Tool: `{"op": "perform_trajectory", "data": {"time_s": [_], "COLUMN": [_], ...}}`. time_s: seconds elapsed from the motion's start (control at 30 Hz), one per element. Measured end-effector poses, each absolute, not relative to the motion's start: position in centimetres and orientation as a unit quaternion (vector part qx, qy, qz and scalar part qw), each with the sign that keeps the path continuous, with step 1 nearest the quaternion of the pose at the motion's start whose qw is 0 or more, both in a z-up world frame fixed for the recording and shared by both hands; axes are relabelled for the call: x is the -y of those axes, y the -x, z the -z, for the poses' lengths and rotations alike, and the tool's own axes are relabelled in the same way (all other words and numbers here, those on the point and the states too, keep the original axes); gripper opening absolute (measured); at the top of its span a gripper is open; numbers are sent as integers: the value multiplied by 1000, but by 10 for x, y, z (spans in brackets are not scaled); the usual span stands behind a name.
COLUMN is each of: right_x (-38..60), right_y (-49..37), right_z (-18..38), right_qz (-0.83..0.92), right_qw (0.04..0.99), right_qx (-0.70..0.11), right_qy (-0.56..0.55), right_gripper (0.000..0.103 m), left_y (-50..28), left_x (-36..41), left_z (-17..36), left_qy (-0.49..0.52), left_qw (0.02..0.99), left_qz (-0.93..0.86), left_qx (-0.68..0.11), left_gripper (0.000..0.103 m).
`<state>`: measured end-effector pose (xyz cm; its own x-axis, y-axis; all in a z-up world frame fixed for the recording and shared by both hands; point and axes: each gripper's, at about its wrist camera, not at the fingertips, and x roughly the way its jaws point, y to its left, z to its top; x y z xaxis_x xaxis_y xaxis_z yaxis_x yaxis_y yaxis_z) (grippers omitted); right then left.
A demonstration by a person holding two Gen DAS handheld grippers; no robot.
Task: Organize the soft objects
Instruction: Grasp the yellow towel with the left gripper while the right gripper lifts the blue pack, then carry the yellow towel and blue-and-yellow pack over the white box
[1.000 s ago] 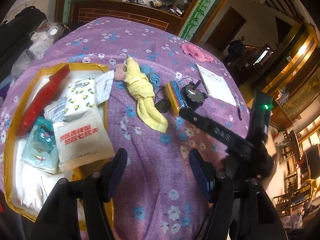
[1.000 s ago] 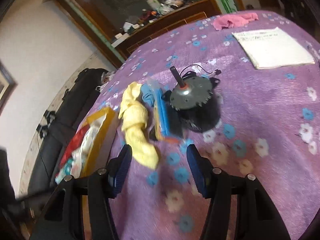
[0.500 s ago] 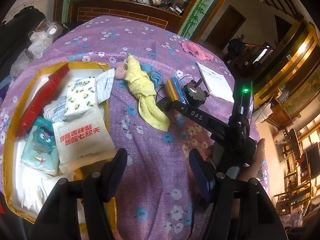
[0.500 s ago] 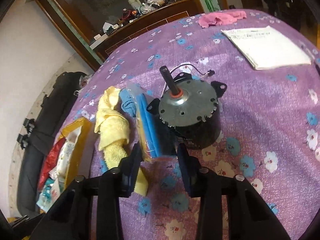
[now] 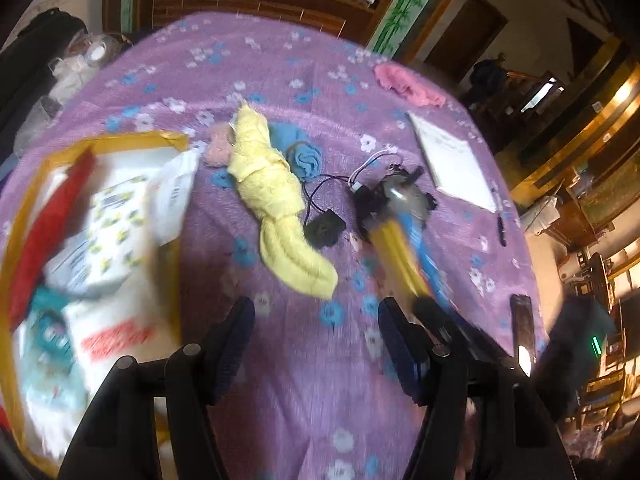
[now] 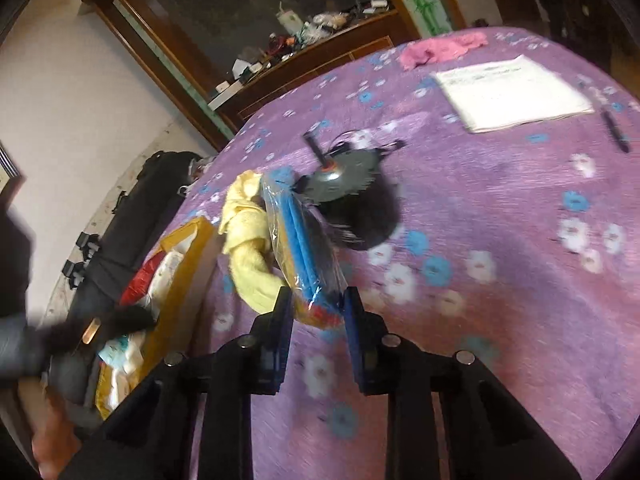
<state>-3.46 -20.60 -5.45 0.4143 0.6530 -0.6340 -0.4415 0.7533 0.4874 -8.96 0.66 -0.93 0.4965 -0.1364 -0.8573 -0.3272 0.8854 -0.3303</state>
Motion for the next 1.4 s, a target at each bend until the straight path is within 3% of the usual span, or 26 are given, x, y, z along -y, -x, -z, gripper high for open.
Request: {"op": "perform_trajectory", "data": {"time_s": [0.3,0.37,0.43,0.6,0.83,1.0,1.4], "right_x": [211,208,209,211,215,215,220], "right_y": [44,42,42,42,42,48,54], "right_z": [60,61,63,63,61,58,52], "right_qz": [-332,-336,-338,-343,-354,-360,-366], "right_qw": [841,838,836,835,832,836,844], "right_qx": [-411,-415,-417,-413,-407,-396,-371], "right_qy": [-114,-113,-112,-118,-127,-124,-129], "right_gripper": [24,24,24,24,24,24,24], "left_y": [21,6,-3,3,80,126,157], "left_x": [-30,-38,-43,-38,-16,9,19], "left_z": [32,42,55,53,5,8,-6], "left_qy": [208,207,224,211,216,222,245], "left_qw": [810,803,788,789,827,828,843], "left_qz": [-144,-150,-134,-119,-69,-36,-3], "left_qx": [-529,-539,-557,-565,-514,-514,-480], "left_gripper": [67,55,36,25,25,25,25]}}
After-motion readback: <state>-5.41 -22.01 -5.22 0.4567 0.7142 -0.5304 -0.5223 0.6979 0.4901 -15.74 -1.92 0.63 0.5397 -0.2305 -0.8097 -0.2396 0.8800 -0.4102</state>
